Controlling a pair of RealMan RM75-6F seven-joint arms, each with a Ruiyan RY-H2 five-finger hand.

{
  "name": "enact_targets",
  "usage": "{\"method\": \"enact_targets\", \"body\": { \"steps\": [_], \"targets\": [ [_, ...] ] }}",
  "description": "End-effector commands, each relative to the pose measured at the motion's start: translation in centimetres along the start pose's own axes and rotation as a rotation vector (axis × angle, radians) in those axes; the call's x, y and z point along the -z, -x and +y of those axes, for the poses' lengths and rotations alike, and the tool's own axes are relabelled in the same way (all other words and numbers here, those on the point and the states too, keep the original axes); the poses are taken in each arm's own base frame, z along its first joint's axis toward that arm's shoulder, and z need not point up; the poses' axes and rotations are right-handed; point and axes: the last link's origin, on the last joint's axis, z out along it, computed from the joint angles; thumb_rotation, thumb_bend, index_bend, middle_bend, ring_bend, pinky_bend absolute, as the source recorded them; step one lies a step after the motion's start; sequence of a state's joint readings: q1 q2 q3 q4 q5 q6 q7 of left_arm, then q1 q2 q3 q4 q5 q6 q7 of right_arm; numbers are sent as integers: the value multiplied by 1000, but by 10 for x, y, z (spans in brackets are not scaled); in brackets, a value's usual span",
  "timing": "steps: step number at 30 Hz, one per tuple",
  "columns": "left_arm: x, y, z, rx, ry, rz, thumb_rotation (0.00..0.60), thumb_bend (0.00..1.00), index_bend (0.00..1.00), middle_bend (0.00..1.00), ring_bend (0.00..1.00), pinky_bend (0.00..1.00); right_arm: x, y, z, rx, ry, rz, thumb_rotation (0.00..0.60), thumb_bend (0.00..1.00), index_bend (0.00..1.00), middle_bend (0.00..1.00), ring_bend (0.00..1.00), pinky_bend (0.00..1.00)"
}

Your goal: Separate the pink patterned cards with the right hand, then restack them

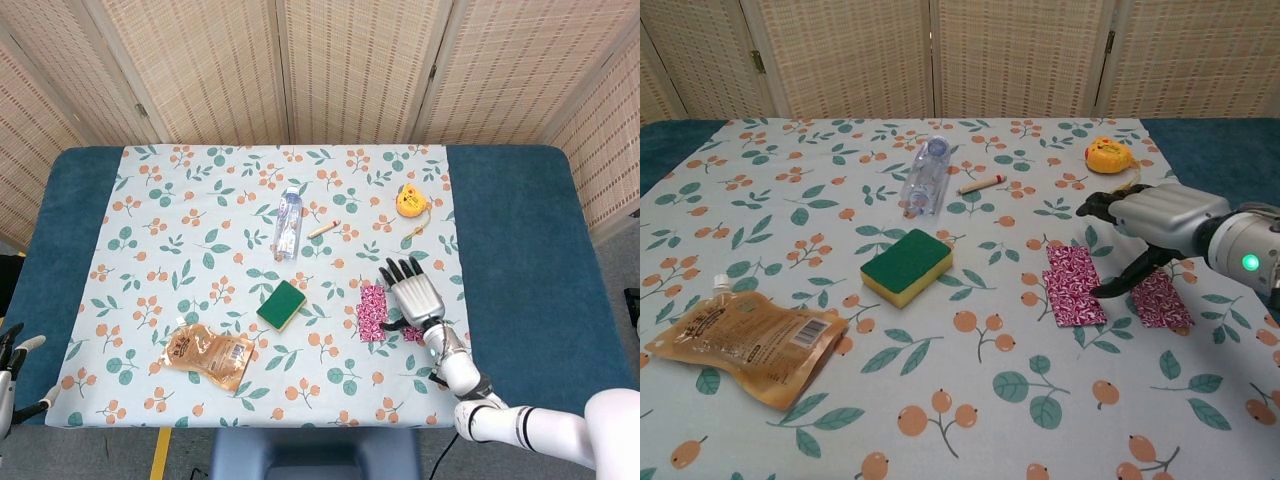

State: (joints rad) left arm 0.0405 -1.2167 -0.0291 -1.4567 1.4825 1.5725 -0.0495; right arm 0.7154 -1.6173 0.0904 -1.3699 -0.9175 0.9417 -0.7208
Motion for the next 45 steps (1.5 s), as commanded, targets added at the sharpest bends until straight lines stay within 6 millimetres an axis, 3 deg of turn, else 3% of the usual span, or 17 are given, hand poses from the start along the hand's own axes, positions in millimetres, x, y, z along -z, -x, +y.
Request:
{"method": "enact_targets", "body": {
  "steps": [1,21,45],
  "targets": [
    [0,0,0,-2,0,-2,600,247,252,100,129,0,0,3,1,6,4,-9,278,183,0,0,0,0],
    [0,3,-2,-4,-15,-11,600,248,243,100,129,0,-30,-1,-9,40,18,3,276,183,0,0,0,0],
    [0,6,-5,-5,-28,-25,600,248,231,100,129,0,-61,-17,-2,44,92,21,277,182,0,0,0,0]
  ]
}}
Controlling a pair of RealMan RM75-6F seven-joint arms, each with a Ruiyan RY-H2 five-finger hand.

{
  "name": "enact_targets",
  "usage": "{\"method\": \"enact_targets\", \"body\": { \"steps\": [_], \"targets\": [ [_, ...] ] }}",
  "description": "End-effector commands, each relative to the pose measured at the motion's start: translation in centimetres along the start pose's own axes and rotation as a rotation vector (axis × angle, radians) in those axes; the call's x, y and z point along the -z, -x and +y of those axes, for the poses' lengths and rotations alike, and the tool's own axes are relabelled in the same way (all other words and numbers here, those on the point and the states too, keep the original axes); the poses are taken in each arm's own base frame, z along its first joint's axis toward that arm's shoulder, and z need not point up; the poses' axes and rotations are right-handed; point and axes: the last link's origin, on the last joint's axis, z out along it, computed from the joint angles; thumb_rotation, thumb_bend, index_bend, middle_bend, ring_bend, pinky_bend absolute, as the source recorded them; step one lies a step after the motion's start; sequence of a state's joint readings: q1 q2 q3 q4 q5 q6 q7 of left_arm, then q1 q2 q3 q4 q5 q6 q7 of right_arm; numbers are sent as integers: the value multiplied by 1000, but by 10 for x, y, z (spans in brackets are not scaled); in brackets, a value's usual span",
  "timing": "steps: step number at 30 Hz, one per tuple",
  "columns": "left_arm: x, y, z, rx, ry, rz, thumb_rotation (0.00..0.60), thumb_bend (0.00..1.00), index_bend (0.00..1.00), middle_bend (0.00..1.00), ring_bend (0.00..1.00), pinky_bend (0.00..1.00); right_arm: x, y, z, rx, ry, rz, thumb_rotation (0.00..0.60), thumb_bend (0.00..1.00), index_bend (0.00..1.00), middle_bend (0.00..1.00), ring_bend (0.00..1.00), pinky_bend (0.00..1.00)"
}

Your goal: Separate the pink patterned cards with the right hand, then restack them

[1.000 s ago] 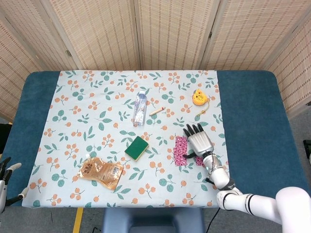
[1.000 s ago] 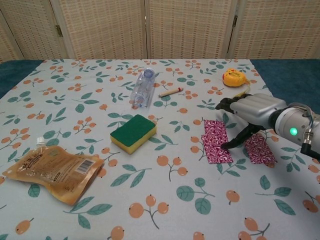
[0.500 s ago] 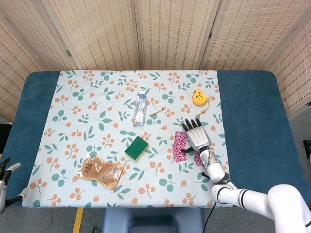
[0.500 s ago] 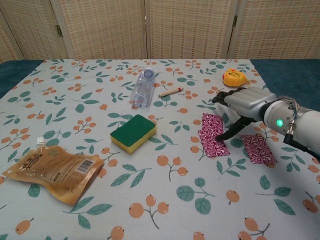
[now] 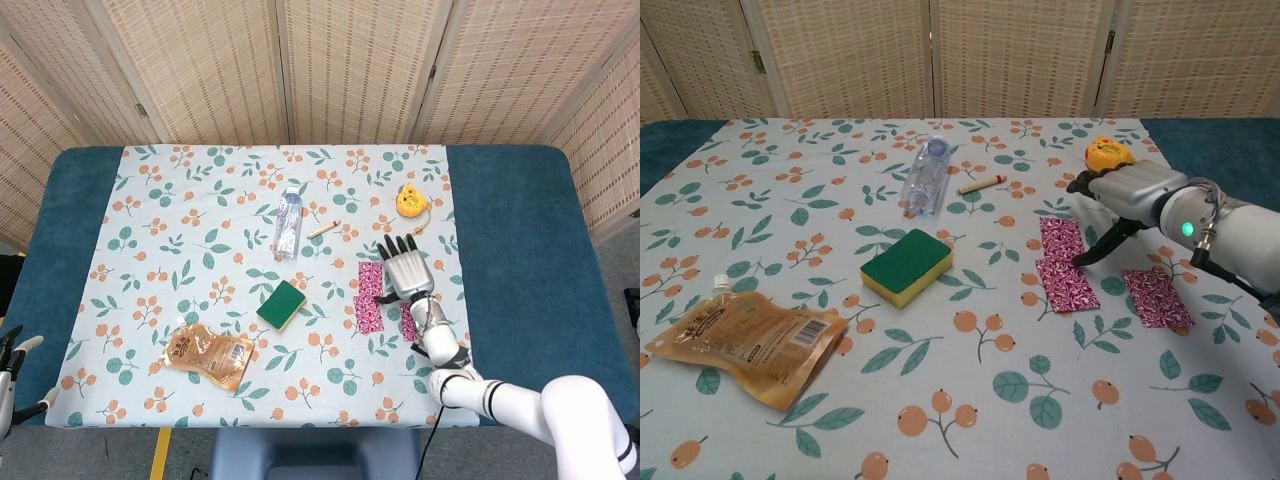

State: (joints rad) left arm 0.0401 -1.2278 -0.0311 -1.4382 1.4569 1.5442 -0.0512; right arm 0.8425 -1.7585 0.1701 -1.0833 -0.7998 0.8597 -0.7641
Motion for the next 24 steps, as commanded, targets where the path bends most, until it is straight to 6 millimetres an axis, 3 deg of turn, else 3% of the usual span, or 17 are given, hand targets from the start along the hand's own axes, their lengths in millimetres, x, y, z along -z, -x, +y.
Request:
{"method": "enact_targets", "body": {
  "steps": [1,14,24],
  "targets": [
    [0,0,0,-1,-2,-1,600,248,231,100,129,0,-4,-1,-1,-1,4,0,277,182,0,0,0,0],
    [-2,1,-2,0,-7,-3,600,248,227,100,129,0,-16,-8,-3,35,26,23,275,182,0,0,0,0],
    [-2,1,1,2,5,0,600,248,221,100,129,0,7,-18,12,-20,11,44,274,182,0,0,0,0]
  ]
}}
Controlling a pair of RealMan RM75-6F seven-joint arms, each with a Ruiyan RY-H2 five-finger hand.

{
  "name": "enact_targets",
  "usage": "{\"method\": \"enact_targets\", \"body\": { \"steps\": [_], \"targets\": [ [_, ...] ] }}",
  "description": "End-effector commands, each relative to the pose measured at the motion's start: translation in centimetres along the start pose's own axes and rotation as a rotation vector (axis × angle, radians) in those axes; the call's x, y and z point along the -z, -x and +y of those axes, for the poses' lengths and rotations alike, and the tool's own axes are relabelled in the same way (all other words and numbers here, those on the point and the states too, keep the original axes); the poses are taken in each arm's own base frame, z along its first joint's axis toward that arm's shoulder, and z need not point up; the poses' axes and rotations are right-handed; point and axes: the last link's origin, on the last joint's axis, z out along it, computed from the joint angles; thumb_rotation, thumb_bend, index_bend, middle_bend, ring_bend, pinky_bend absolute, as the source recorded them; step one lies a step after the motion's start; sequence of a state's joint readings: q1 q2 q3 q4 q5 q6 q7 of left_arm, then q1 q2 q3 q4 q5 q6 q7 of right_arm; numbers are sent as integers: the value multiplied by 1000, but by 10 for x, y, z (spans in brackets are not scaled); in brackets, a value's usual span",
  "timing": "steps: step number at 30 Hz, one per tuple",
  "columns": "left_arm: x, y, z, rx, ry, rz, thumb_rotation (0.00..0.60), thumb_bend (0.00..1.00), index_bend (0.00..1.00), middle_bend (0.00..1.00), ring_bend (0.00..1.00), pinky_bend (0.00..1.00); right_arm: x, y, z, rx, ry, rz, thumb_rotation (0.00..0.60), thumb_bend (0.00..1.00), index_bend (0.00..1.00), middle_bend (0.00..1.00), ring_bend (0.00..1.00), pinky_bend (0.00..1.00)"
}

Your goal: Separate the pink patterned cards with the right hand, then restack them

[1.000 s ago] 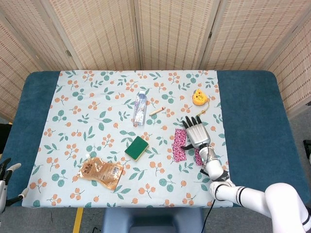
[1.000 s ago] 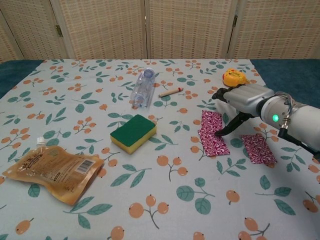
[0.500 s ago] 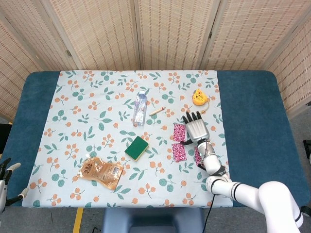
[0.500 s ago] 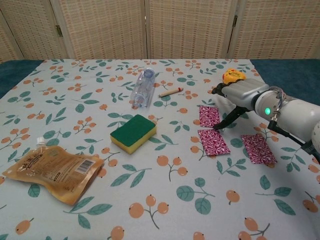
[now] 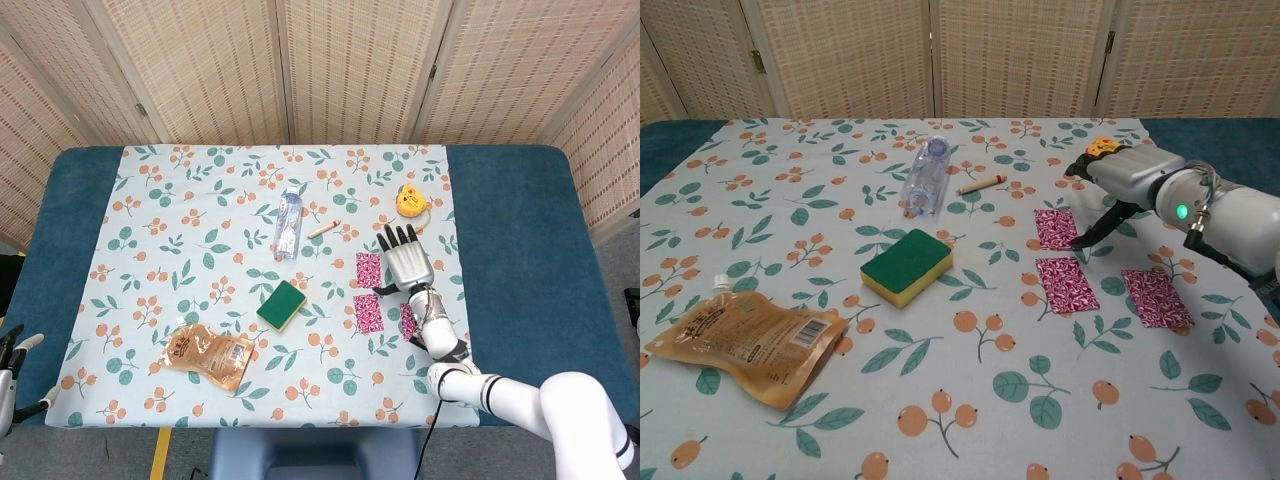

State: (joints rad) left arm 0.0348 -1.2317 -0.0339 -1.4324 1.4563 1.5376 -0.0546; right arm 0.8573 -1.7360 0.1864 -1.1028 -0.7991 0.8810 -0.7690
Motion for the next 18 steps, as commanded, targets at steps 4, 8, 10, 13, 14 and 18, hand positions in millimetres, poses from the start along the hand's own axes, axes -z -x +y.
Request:
{"method": "enact_targets", "body": {
  "steps": [4,8,10,13,14,18],
  "targets": [
    [1,-2,1,1,6,5,600,248,221,100,129,0,28,-5,15,-44,-24,2,274,182,0,0,0,0],
    [2,-3,3,2,11,7,600,248,225,100,129,0,47,-6,20,-79,-52,-14,275,183,0,0,0,0],
    [3,-3,3,4,14,9,600,248,228,100,129,0,55,-5,21,-94,-68,-27,274,182,0,0,0,0],
    [4,-4,4,5,17,13,600,247,230,100,129,0,69,0,20,-110,-102,-60,275,183,0,0,0,0],
    [5,-5,4,6,19,15,600,247,230,100,129,0,73,3,18,-107,-118,-76,276,183,4,0,0,0],
    [6,-5,5,9,23,16,600,248,230,100,129,0,79,11,9,-98,-158,-122,276,182,28,0,0,0]
  ]
}}
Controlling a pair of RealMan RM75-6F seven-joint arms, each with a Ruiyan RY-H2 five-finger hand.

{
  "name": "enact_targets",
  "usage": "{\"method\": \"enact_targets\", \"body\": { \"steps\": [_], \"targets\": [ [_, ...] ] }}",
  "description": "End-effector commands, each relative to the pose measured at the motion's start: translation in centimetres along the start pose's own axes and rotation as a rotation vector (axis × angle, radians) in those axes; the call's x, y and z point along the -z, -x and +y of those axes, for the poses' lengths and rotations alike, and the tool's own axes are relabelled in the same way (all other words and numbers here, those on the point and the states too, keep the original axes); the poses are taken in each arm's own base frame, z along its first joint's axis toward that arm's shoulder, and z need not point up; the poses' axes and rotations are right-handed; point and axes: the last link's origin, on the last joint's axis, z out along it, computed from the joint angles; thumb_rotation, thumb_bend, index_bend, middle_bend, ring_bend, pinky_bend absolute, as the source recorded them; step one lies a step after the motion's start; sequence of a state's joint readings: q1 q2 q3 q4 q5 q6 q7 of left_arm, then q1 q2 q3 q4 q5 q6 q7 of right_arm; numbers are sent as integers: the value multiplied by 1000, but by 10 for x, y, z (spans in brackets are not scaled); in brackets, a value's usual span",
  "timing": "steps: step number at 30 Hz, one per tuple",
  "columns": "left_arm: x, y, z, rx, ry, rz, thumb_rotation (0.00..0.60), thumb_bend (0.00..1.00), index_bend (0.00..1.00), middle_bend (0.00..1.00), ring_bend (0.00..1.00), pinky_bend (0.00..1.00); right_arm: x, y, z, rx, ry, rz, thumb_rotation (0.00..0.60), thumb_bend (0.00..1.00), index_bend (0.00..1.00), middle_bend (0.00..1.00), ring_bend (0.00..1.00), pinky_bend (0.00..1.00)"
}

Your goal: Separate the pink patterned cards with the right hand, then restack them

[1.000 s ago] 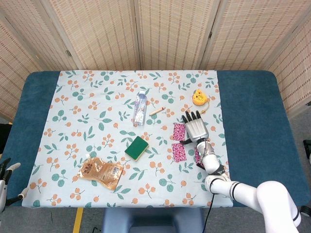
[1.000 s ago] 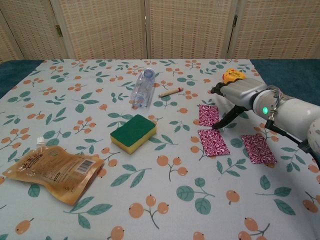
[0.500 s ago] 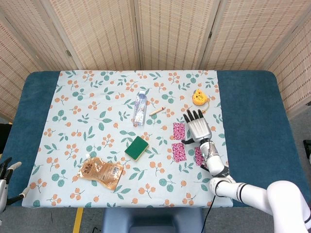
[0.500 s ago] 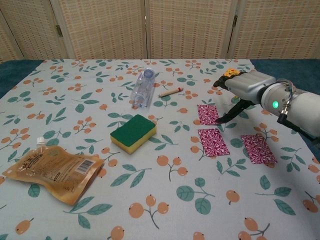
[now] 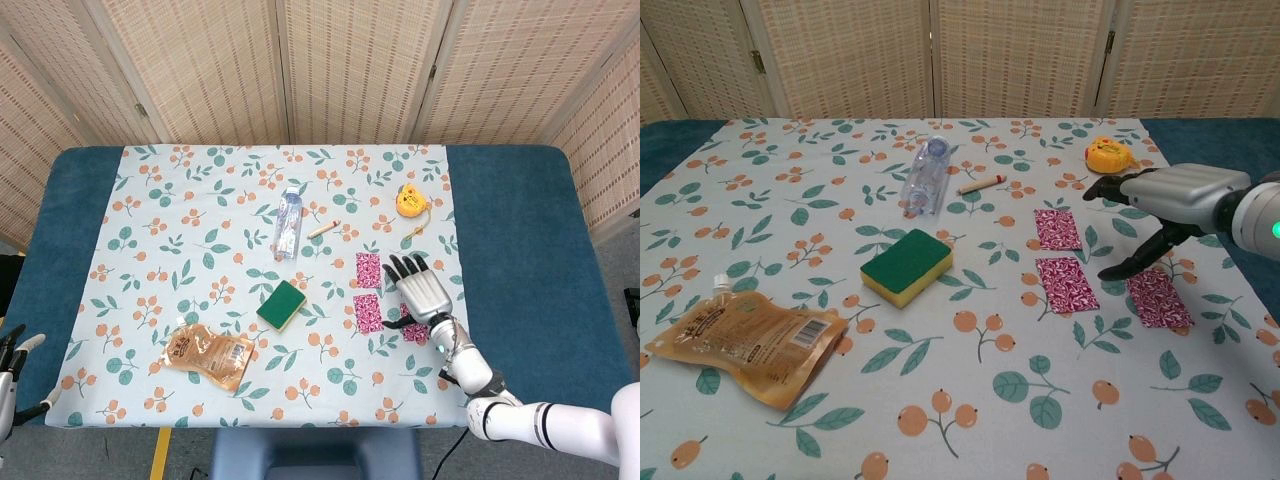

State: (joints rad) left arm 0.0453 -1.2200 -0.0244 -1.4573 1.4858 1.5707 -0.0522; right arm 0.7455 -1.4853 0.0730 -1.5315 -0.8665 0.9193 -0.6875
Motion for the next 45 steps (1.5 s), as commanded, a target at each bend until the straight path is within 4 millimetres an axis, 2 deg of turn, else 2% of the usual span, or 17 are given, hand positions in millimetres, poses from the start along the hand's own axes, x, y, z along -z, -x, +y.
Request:
{"method": "enact_targets", "body": {
  "steps": [1,14,27,45],
  "targets": [
    [1,0,0,1,-1,-1,600,248,230,100,129,0,1,8,-7,6,-25,-35,276,182,34,0,0,0],
    [5,1,-8,5,-27,-5,600,248,231,100,129,0,-21,20,-35,28,-65,-62,273,183,109,0,0,0],
    [4,2,-8,5,-26,-6,600,247,230,100,129,0,-23,15,-34,24,-65,-32,275,182,177,0,0,0],
    [3,3,-6,4,-23,-11,600,248,222,100,130,0,-24,29,-36,104,-79,43,289,183,190,3,0,0]
  ]
}}
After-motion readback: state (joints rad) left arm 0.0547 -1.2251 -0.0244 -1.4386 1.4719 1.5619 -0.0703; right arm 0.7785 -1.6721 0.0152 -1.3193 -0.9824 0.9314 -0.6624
